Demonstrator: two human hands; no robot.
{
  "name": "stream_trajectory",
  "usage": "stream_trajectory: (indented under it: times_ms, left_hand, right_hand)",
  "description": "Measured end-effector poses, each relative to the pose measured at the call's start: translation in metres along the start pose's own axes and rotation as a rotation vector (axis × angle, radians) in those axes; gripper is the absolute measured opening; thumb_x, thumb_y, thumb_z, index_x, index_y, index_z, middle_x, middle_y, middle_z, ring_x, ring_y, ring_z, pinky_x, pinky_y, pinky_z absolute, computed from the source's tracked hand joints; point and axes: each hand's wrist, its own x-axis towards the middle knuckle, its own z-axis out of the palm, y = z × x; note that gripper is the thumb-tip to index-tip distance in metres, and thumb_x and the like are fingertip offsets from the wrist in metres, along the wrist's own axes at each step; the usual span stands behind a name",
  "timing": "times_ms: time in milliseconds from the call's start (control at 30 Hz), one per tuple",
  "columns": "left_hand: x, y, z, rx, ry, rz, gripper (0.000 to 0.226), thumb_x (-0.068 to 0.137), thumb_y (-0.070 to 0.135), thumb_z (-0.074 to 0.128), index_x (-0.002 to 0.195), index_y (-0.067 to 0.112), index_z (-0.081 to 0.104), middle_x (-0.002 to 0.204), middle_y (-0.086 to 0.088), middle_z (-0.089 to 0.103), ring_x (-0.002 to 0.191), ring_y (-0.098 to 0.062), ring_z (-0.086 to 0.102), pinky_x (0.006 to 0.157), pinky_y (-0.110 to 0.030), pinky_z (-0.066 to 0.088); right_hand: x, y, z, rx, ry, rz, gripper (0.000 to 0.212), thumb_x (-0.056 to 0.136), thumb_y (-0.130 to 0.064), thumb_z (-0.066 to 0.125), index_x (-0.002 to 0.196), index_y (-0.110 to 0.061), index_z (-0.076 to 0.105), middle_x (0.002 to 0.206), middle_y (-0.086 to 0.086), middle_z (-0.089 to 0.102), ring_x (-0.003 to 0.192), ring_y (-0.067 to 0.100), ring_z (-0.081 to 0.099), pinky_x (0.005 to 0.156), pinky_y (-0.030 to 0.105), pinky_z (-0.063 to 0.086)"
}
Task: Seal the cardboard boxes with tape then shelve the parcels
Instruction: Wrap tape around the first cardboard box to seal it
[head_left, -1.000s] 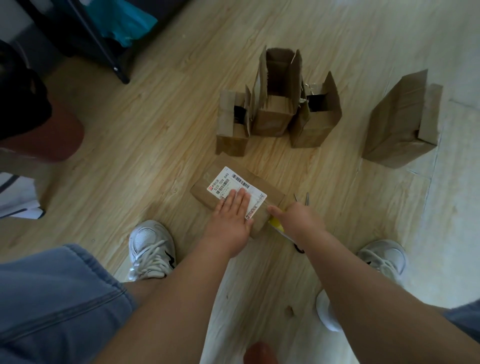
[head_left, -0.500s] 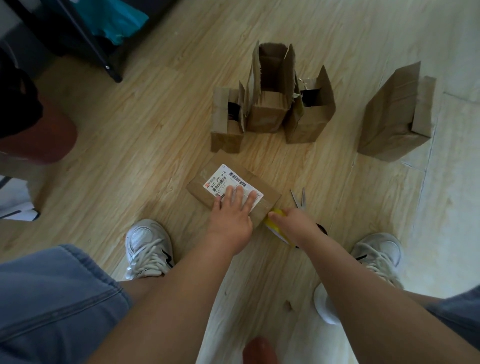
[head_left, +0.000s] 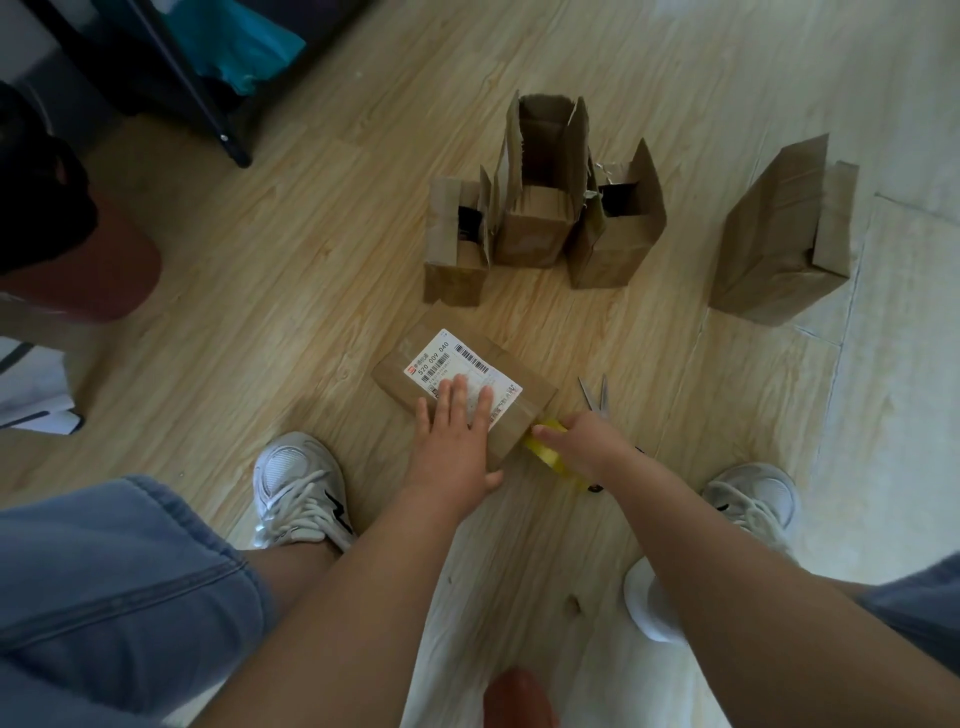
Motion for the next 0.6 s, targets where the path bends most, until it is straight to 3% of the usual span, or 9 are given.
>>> stream_trajectory:
  times_ms: [167, 233, 300, 400, 500, 600]
  left_hand:
    - [0.001, -0.008, -0.023, -0.117, -0.029, 0.013, 0.108, 0.088, 0.056, 0.063, 0.157, 0.018, -0.011, 0.163, -0.016, -0.015, 0.151, -0.030, -0.013, 0.122, -0.049, -0.003]
    - [-0.004, -0.011, -0.037, -0.235, 0.012, 0.022, 0.109, 0.082, 0.055, 0.070, 0.158, 0.021, 0.001, 0.165, -0.012, -0.002, 0.152, -0.026, -0.002, 0.123, -0.045, 0.005]
    - [-0.008, -0.015, -0.049, -0.357, 0.050, 0.014, 0.108, 0.076, 0.055, 0.077, 0.158, 0.023, 0.014, 0.160, -0.007, 0.016, 0.149, -0.023, 0.016, 0.120, -0.038, 0.020]
    - [-0.017, -0.019, -0.059, -0.525, 0.063, -0.027, 0.104, 0.073, 0.053, 0.080, 0.156, 0.028, 0.024, 0.151, 0.002, 0.028, 0.140, -0.018, 0.031, 0.113, -0.032, 0.032]
    - [-0.027, -0.022, -0.064, -0.746, 0.060, -0.069, 0.094, 0.075, 0.045, 0.082, 0.153, 0.031, 0.033, 0.155, 0.005, 0.028, 0.142, -0.015, 0.031, 0.109, -0.025, 0.027]
    - [-0.034, -0.027, -0.070, -0.987, 0.010, -0.080, 0.079, 0.078, 0.038, 0.081, 0.147, 0.035, 0.043, 0.152, 0.007, 0.037, 0.139, -0.013, 0.036, 0.111, -0.030, 0.032]
  right_hand:
    - [-0.009, 0.005, -0.011, 0.136, 0.075, -0.078, 0.055, 0.094, -0.057, 0.057, 0.124, -0.012, 0.065, 0.088, -0.005, 0.059, 0.086, 0.015, 0.057, 0.064, 0.027, 0.041]
    - [-0.020, 0.001, -0.019, 0.174, 0.107, -0.121, 0.042, 0.094, -0.056, 0.059, 0.104, -0.015, 0.066, 0.085, -0.003, 0.061, 0.079, 0.013, 0.058, 0.065, 0.028, 0.044]
    - [-0.030, -0.003, -0.027, 0.207, 0.141, -0.163, 0.039, 0.093, -0.056, 0.060, 0.098, -0.018, 0.067, 0.087, 0.000, 0.065, 0.078, 0.013, 0.060, 0.068, 0.030, 0.047]
    - [-0.047, -0.009, -0.039, 0.292, 0.195, -0.232, 0.047, 0.090, -0.058, 0.063, 0.092, -0.012, 0.071, 0.080, 0.006, 0.065, 0.071, 0.017, 0.060, 0.068, 0.032, 0.047]
    - [-0.062, -0.012, -0.049, 0.351, 0.242, -0.293, 0.048, 0.090, -0.056, 0.064, 0.071, -0.012, 0.063, 0.064, 0.001, 0.052, 0.060, 0.014, 0.050, 0.062, 0.032, 0.040]
    - [-0.077, -0.016, -0.057, 0.468, 0.292, -0.385, 0.059, 0.081, -0.065, 0.067, 0.069, -0.007, 0.064, 0.062, 0.002, 0.055, 0.060, 0.018, 0.052, 0.065, 0.035, 0.043]
